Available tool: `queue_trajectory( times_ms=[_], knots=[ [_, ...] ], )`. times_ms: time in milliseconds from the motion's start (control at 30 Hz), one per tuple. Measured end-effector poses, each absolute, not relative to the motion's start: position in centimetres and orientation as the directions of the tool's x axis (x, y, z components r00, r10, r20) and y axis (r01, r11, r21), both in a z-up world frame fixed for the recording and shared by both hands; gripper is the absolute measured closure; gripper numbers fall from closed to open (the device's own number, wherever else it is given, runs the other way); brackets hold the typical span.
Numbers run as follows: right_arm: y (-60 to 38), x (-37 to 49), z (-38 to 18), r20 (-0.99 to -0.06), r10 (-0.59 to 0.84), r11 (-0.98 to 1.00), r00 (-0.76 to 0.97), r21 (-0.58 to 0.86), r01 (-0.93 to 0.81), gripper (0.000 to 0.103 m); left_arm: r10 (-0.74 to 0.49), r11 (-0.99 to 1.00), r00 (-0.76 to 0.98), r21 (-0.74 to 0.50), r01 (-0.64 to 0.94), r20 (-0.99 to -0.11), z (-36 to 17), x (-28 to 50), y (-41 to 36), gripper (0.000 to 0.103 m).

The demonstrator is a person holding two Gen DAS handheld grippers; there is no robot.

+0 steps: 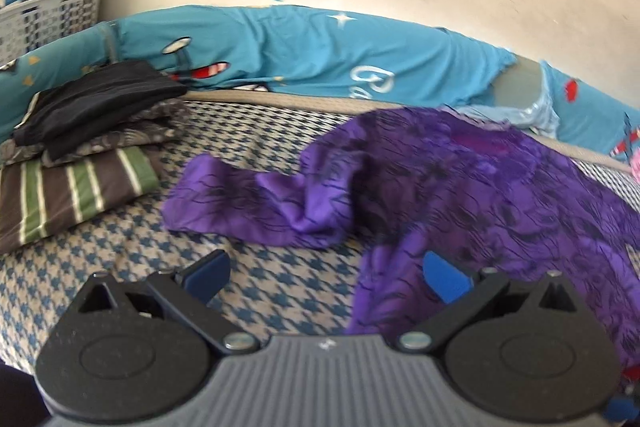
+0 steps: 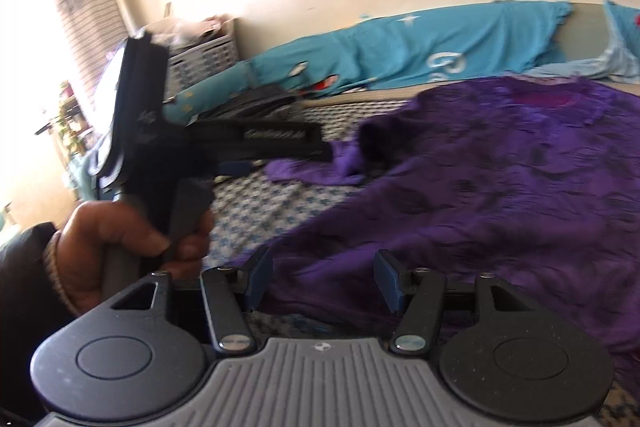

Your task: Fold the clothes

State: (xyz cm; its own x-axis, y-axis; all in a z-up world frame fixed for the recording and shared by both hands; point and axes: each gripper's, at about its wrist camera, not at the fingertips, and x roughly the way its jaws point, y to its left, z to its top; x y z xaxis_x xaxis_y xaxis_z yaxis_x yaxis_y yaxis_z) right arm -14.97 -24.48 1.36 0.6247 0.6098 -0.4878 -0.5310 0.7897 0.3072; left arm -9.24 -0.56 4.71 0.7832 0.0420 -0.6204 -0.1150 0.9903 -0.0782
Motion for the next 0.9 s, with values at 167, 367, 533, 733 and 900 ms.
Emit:
queue_trajectory(
  times_ms=[167,367,533,733,900],
  knots=[
    [-28.6,-15.0,1.0,-0.509,0.503,0.865,0.699,0.303,-0.401,0.047,-0.016,0.999,0.779,-0.045,-0.016,-0.626,3.9,-9.1,-3.8,0.0],
    [-32.6,-15.4,0.6,-0.543,0.377,0.924,0.751,0.277,-0.264,0.046,-0.052,0.998,0.758,-0.011,0.059,-0.65,2.8,-8.9,-6.4,0.0],
    [-35.6,-16.0,0.6,-0.589,0.26,0.96,0.765,0.239,-0.142,0.046,-0.067,0.998,0.721,-0.035,0.059,-0.69,1.7,-8.0,-6.6,0.0],
    [-38.6,-17.8,0.4,-0.647,0.09,0.988,0.758,0.153,0.014,0.035,-0.068,0.997,0.679,-0.078,0.015,-0.731,0.7,-6.9,-5.5,0.0],
    [-39.7,-17.8,-0.5,-0.691,-0.049,0.988,0.721,0.071,0.136,0.035,-0.068,0.992,0.662,-0.12,-0.034,-0.746,0.2,-6.2,-4.4,0.0]
  ],
)
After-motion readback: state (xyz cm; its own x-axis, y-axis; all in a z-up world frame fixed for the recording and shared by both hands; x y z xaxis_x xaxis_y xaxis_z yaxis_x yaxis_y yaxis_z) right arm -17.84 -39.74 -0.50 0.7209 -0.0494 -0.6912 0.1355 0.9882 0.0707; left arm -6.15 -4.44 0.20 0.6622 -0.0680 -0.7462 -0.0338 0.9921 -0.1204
